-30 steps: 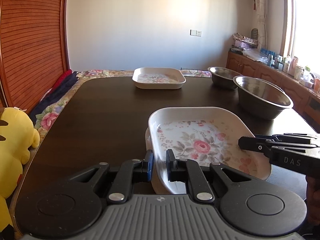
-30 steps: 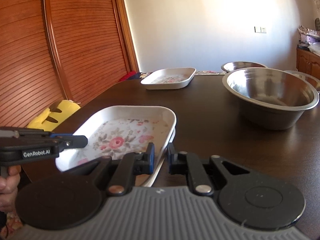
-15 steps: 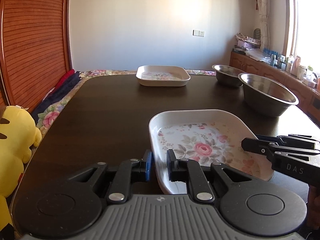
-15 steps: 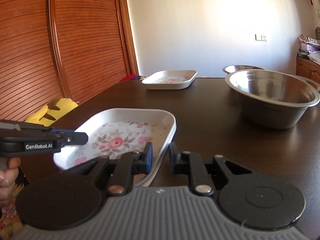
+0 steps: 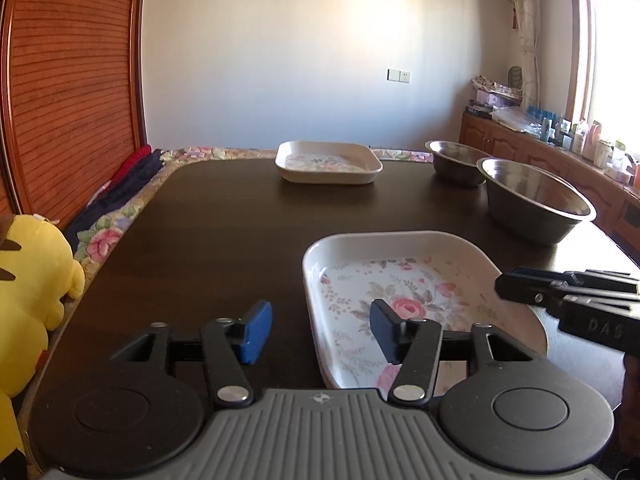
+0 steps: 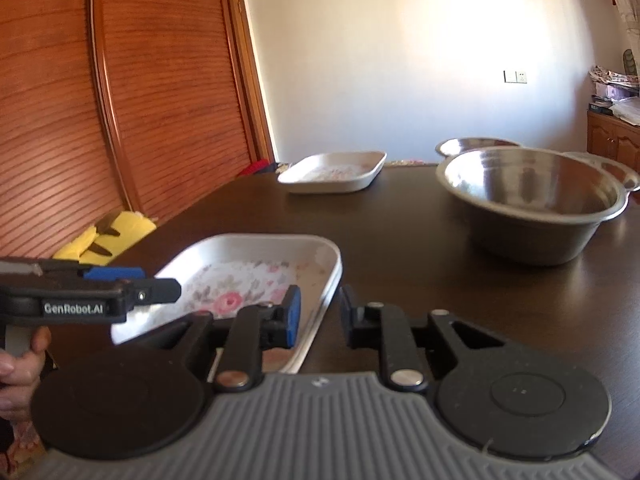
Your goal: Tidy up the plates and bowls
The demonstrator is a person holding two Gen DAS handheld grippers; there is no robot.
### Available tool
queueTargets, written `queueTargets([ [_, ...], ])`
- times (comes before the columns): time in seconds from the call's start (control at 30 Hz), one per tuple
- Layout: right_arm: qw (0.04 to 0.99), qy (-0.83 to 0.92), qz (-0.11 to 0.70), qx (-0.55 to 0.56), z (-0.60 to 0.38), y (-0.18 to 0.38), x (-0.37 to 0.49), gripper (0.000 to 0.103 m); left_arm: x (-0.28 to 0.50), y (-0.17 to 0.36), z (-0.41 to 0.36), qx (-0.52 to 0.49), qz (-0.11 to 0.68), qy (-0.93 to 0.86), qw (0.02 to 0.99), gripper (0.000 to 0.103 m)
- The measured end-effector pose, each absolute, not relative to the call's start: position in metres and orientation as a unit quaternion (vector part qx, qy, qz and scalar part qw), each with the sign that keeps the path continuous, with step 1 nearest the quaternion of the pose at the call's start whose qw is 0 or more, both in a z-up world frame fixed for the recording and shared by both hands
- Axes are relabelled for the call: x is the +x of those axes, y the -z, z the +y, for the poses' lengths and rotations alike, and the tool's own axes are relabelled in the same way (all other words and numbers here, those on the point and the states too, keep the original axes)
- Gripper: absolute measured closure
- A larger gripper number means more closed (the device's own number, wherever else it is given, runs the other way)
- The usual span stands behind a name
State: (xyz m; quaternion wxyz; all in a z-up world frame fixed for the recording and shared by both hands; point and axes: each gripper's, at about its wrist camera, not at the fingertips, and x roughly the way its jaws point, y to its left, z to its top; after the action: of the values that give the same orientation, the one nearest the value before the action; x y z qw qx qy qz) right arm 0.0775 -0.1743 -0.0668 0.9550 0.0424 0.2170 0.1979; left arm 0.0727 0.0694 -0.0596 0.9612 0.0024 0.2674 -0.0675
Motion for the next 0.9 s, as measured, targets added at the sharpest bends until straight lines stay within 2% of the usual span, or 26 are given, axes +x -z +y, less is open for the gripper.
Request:
queueTargets([
  [0.07, 0.957, -0.195, 0.212, 0.046, -0.178, 0.061, 0.078, 0.072, 0.072, 0.056, 0.069, 0.005, 0.264, 0.066, 0.962, 0.036],
  [0.5, 0.961, -0.191, 0.198, 0.019, -0.192, 0.026, 0.096, 0.068, 0.076, 0.030, 0.074, 0.035, 0.249, 0.073, 0.965, 0.019],
  [0.63, 0.960, -0.198, 0.198, 0.002, -0.195, 0.015, 0.101, 0.052, 0.082, 0.021, 0.079, 0.031, 0.240, 0.074, 0.967, 0.011],
  [0.77, 0.958, -0.203, 0.201, -0.017, -0.192, 0.007, 0.110, 0.046, 0.092, 0.016, 0.079, 0.032, 0.239, 0.080, 0.967, 0.011],
  [0.83, 0.956, -0.211, 0.205, -0.021, -0.190, 0.004, 0.116, 0.030, 0.097, 0.013, 0.077, 0.040, 0.236, 0.082, 0.967, 0.010],
  [0.9, 0.953, -0.220, 0.206, -0.023, -0.188, 0.000, 0.122, 0.025, 0.103, 0.011, 0.076, 0.046, 0.235, 0.086, 0.967, 0.010],
])
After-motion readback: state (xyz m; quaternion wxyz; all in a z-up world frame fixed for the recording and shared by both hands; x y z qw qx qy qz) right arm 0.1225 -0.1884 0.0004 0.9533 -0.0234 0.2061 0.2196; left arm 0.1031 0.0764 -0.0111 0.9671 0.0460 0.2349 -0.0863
